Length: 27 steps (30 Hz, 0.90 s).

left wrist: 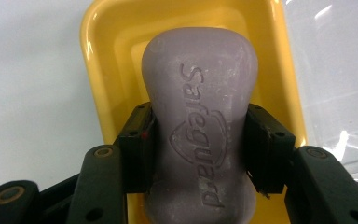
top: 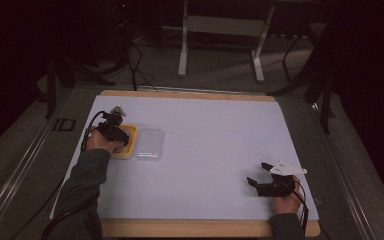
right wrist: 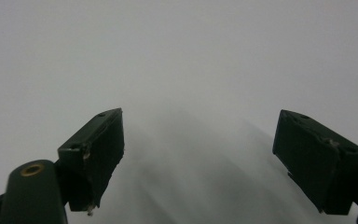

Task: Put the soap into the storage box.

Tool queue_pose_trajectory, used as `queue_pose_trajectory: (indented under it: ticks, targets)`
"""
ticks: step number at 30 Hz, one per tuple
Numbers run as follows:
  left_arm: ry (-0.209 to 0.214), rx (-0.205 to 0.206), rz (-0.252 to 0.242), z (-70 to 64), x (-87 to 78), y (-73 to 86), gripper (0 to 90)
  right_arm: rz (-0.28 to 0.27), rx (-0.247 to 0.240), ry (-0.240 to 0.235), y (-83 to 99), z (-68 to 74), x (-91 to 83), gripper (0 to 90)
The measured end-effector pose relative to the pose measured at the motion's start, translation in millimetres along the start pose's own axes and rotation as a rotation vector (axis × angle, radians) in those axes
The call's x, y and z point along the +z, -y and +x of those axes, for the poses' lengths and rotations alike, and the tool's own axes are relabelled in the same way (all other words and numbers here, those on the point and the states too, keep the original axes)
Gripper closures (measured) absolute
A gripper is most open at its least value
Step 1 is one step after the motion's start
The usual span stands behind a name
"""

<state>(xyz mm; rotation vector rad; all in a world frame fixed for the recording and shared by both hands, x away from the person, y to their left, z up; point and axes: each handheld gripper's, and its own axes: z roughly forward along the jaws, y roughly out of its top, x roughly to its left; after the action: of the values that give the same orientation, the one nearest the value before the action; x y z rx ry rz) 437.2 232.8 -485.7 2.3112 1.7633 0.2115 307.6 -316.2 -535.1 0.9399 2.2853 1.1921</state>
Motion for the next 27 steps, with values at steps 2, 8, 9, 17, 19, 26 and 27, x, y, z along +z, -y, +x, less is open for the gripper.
queue_pose_trajectory:
  ticks: [2, 8, 9, 17, 19, 26, 27]
  targets:
    - [0.005, -0.003, 0.001, 0.0, 1.7, 0.0, 49.9, -0.001, -0.002, 0.0, 0.0, -0.1, 0.0, 16.2]
    - [0.0, -0.007, 0.005, -0.4, 5.2, -0.2, 49.8, 0.0, -0.001, 0.0, 0.0, 0.1, 0.0, 16.2]
    - [-0.001, -0.007, 0.005, -0.4, 5.3, -0.3, 49.8, 0.0, -0.001, 0.0, 0.0, 0.1, 0.0, 16.2]
    - [0.02, -0.021, 0.002, 2.5, 4.5, -0.3, 46.5, 0.0, -0.003, -0.001, 0.1, 0.1, 0.0, 16.2]
    - [0.03, -0.026, -0.004, 3.2, 3.8, -0.2, 45.0, 0.0, -0.003, -0.001, 0.1, 0.2, 0.1, 16.2]
    - [0.012, -0.018, -0.023, 1.1, -0.7, -0.2, 37.0, -0.001, -0.003, -0.001, 0.1, 0.2, 0.1, 16.2]
    - [0.014, -0.02, -0.027, 1.4, -1.7, 0.0, 36.8, 0.0, -0.003, -0.001, 0.1, 0.3, 0.0, 16.2]
